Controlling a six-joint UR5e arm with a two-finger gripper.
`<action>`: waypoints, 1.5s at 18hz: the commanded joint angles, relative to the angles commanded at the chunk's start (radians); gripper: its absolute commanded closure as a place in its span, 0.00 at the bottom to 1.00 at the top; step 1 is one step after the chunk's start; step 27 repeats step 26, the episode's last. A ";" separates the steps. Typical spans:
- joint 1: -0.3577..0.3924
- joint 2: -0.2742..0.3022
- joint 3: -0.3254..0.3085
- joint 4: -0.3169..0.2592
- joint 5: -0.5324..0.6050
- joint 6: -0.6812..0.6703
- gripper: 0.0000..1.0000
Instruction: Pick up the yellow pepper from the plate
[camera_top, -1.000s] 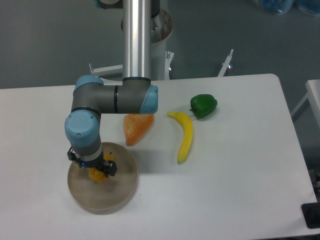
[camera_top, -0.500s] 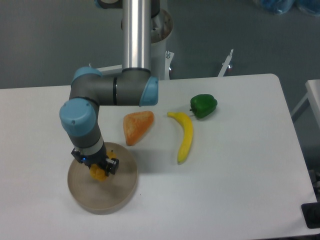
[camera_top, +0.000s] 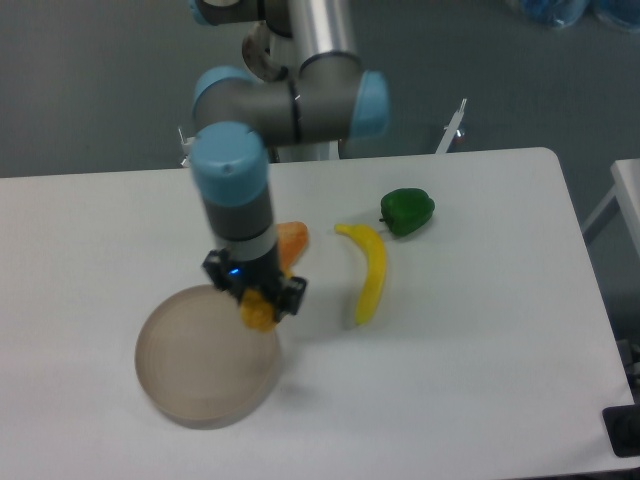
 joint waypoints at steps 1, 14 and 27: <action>0.026 0.009 0.000 -0.023 -0.002 0.063 0.86; 0.278 0.000 -0.015 -0.111 -0.038 0.810 0.87; 0.273 -0.041 -0.003 -0.098 -0.015 0.830 0.85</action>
